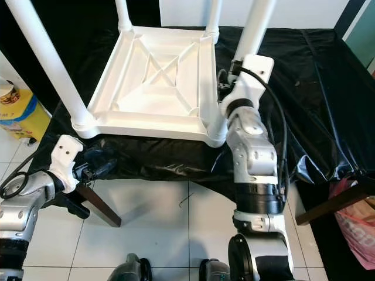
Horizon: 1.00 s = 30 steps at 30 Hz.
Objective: Building children table
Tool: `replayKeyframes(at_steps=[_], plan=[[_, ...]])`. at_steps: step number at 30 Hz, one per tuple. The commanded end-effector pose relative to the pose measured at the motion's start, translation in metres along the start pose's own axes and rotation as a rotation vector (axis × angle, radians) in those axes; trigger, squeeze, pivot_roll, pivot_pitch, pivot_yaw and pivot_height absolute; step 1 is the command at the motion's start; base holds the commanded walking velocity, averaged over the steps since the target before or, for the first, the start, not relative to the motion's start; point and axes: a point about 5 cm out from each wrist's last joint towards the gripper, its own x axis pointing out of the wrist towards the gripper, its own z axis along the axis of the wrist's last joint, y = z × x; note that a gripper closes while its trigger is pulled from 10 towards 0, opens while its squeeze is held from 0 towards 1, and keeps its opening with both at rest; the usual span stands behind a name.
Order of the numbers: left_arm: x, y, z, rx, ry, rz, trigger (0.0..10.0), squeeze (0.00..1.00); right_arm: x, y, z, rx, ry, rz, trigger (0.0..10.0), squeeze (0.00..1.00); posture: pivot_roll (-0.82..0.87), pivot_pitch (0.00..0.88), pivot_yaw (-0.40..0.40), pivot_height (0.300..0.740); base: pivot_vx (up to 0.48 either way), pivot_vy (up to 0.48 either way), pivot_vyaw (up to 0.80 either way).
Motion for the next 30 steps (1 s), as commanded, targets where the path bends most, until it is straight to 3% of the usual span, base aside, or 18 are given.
replayKeyframes(at_steps=[1, 4, 7, 11, 13, 14, 16, 19, 22, 23, 24, 25, 26, 27, 28, 30], plan=[[0.001, 0.003, -0.006, 0.002, 0.044, 0.023, 10.0, 0.0, -0.005, -0.009, -0.013, 0.148, 0.07, -0.036, 10.0, 0.0, -0.04, 0.148, 0.015, 0.74, 0.0, 0.0, 0.0], [0.009, 0.021, -0.01, 0.003, 0.095, 0.136, 10.0, 0.0, -0.014, -0.016, -0.015, 0.244, 0.102, -0.033, 10.0, 0.0, -0.05, 0.153, 0.024, 0.74, 0.0, 0.0, 0.0], [0.011, 0.026, -0.01, -0.004, 0.106, 0.167, 10.0, 0.0, -0.016, -0.018, -0.015, 0.263, 0.109, -0.032, 10.0, 0.0, -0.05, 0.153, 0.024, 0.74, 0.0, 0.0, 0.0], [0.02, 0.049, -0.008, -0.026, 0.134, 0.305, 10.0, 0.0, -0.025, -0.028, -0.019, 0.36, 0.129, -0.041, 10.0, 0.0, -0.06, 0.158, 0.037, 0.74, 0.0, 0.0, 0.0], [0.028, 0.063, 0.002, -0.078, 0.096, 0.411, 10.0, 0.0, -0.032, -0.033, -0.023, 0.425, 0.148, -0.036, 10.0, 0.0, -0.06, 0.16, 0.042, 0.74, 0.0, 0.0, 0.0], [0.028, 0.063, 0.002, -0.078, 0.096, 0.411, 10.0, 0.0, -0.032, -0.033, -0.023, 0.425, 0.148, -0.036, 10.0, 0.0, -0.06, 0.16, 0.042, 0.74, 0.0, 0.0, 0.0], [0.036, 0.072, 0.012, -0.172, 0.045, 0.483, 10.0, 0.0, -0.037, -0.036, -0.027, 0.465, 0.162, -0.03, 10.0, 0.0, -0.06, 0.161, 0.045, 0.74, 0.0, 0.0, 0.0], [0.042, 0.08, 0.024, -0.243, 0.002, 0.559, 10.0, 0.0, -0.041, -0.041, -0.033, 0.52, 0.181, -0.032, 10.0, 0.0, -0.06, 0.163, 0.047, 0.74, 0.0, 0.0, 0.0], [0.047, 0.084, 0.033, -0.264, -0.021, 0.599, 10.0, 0.0, -0.046, -0.045, -0.038, 0.554, 0.198, -0.033, 10.0, 0.0, -0.07, 0.163, 0.048, 0.74, 0.0, 0.0, 0.0], [0.054, 0.084, 0.054, -0.289, -0.091, 0.592, 10.0, 0.0, -0.048, -0.05, -0.044, 0.578, 0.209, -0.04, 10.0, 0.0, -0.08, 0.166, 0.047, 0.74, 0.0, 0.0, 0.0], [0.054, 0.084, 0.054, -0.289, -0.091, 0.592, 10.0, 0.0, -0.048, -0.05, -0.044, 0.578, 0.209, -0.04, 10.0, 0.0, -0.08, 0.166, 0.047, 0.74, 0.0, 0.0, 0.0], [0.06, 0.084, 0.069, -0.307, -0.143, 0.584, 10.0, 0.0, -0.051, -0.053, -0.048, 0.596, 0.217, -0.045, 10.0, 0.0, -0.08, 0.166, 0.047, 0.74, 0.0, 0.0, 0.0], [0.06, 0.084, 0.069, -0.307, -0.143, 0.584, 10.0, 0.0, -0.051, -0.053, -0.048, 0.596, 0.217, -0.045, 10.0, 0.0, -0.08, 0.166, 0.047, 0.74, 0.0, 0.0, 0.0], [0.065, 0.083, 0.088, -0.321, -0.199, 0.573, 10.0, 0.0, -0.054, -0.057, -0.053, 0.611, 0.225, -0.045, 10.0, 0.0, -0.08, 0.166, 0.045, 0.74, 0.0, 0.0, 0.0], [0.065, 0.083, 0.088, -0.321, -0.199, 0.573, 10.0, 0.0, -0.054, -0.057, -0.053, 0.611, 0.225, -0.045, 10.0, 0.0, -0.08, 0.166, 0.045, 0.74, 0.0, 0.0, 0.0], [0.074, 0.078, 0.122, -0.367, -0.309, 0.534, 10.0, 0.0, -0.059, -0.064, -0.063, 0.647, 0.24, -0.061, 10.0, 0.0, -0.07, 0.166, 0.044, 0.74, 0.0, 0.0, 0.0]])
